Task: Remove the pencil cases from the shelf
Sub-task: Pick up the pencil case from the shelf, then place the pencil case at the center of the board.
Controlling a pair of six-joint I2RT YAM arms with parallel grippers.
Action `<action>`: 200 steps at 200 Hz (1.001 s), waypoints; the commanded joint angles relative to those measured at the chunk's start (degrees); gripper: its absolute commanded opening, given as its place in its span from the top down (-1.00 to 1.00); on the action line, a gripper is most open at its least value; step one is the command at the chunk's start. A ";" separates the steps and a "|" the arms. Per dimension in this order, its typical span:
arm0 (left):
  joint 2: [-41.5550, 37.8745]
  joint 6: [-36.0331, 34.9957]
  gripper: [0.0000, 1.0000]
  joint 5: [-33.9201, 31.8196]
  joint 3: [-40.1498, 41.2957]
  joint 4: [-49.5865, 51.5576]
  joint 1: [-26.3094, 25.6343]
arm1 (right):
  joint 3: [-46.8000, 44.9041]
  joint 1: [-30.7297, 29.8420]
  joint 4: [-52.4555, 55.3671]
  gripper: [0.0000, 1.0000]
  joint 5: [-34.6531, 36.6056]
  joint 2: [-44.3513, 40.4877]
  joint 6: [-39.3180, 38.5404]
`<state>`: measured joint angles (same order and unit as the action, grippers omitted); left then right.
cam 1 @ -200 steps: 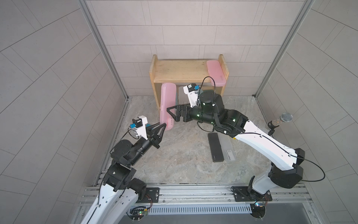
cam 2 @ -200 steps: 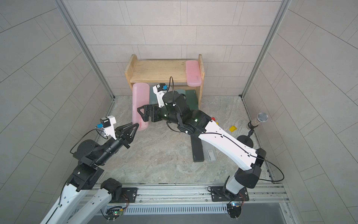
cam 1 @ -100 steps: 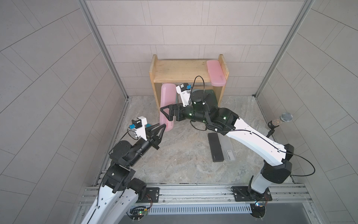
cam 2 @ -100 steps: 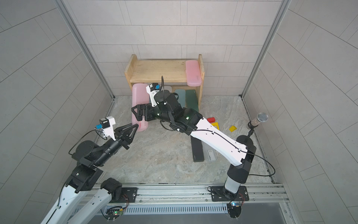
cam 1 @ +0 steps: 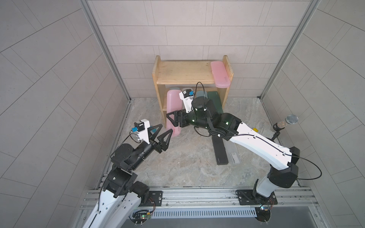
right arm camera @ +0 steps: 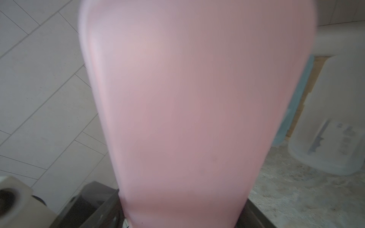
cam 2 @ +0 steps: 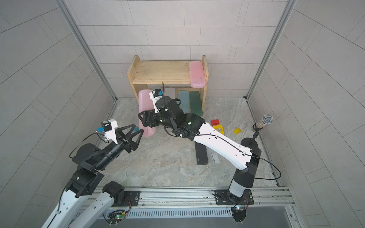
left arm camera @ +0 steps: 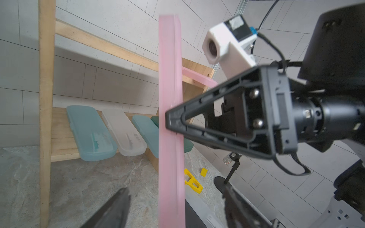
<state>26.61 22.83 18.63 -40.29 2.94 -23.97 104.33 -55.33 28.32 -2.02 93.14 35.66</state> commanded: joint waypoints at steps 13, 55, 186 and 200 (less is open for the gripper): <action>-0.59 -1.74 -0.99 -5.09 -3.55 2.91 -0.02 | -12.69 0.89 6.16 -0.07 4.24 -11.69 -3.15; 2.46 -0.13 -0.99 -7.54 -4.51 2.41 -0.03 | -35.85 4.02 10.28 -0.15 -0.81 -21.33 3.10; 7.14 5.30 -0.99 -4.97 -1.06 -3.76 -0.03 | -46.80 10.61 -2.53 -0.21 -4.56 -4.18 6.45; 7.28 5.28 -0.99 -4.92 -1.09 -3.48 -0.01 | -46.43 11.41 -3.06 -0.22 -4.57 -2.31 6.45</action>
<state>33.89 27.62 12.86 -41.71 0.71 -23.97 56.34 -44.95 26.76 -6.61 88.86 42.26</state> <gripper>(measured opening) 0.995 0.806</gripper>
